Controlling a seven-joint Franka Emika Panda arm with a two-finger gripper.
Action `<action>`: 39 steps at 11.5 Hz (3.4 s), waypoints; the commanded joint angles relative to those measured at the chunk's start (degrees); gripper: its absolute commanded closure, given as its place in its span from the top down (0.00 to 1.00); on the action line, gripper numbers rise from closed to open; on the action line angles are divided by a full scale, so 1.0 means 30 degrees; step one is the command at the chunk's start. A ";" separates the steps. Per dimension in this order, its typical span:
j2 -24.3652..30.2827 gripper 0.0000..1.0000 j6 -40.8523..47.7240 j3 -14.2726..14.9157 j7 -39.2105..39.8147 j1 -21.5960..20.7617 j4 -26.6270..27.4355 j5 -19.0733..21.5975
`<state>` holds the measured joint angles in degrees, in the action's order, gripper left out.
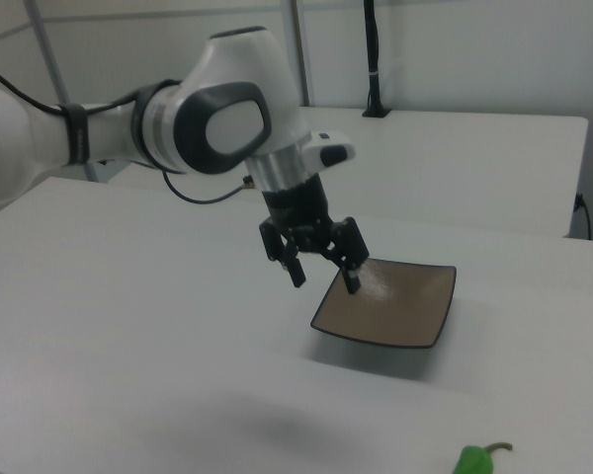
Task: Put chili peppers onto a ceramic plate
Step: 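Move the open gripper toward the green chili pepper beside the plate, then lower the gripper and close it on the green chili pepper, then lift the chili pepper and carry it over the brown plate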
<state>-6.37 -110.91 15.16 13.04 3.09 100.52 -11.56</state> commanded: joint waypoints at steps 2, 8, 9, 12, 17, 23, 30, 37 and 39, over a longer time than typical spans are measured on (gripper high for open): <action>-0.1213 1.00 -0.4042 0.1502 0.0283 0.0524 0.1415 -0.0278; -0.3412 1.00 -0.6299 0.2153 0.2157 0.2776 0.1620 -0.0219; -0.3763 1.00 -0.6448 0.2152 0.2565 0.3186 0.1620 -0.0219; -0.4817 1.00 -0.7936 0.2036 0.2745 0.4417 0.1678 0.0044; -0.6226 1.00 -0.8705 0.1947 0.2686 0.5006 0.1766 0.0190; -0.6462 0.15 -0.8705 0.1889 0.2978 0.5036 0.1621 0.1797; -0.6111 0.15 -0.8442 0.0369 0.2570 0.4627 -0.0632 0.7471; -0.5757 0.09 -0.8704 -0.2179 -0.3250 0.4479 -0.1691 0.8833; -0.5991 0.10 -0.8734 -0.3058 -0.4283 0.4450 -0.2272 0.8920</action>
<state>-23.71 -136.06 8.29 4.00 16.70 95.39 14.06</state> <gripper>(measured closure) 0.621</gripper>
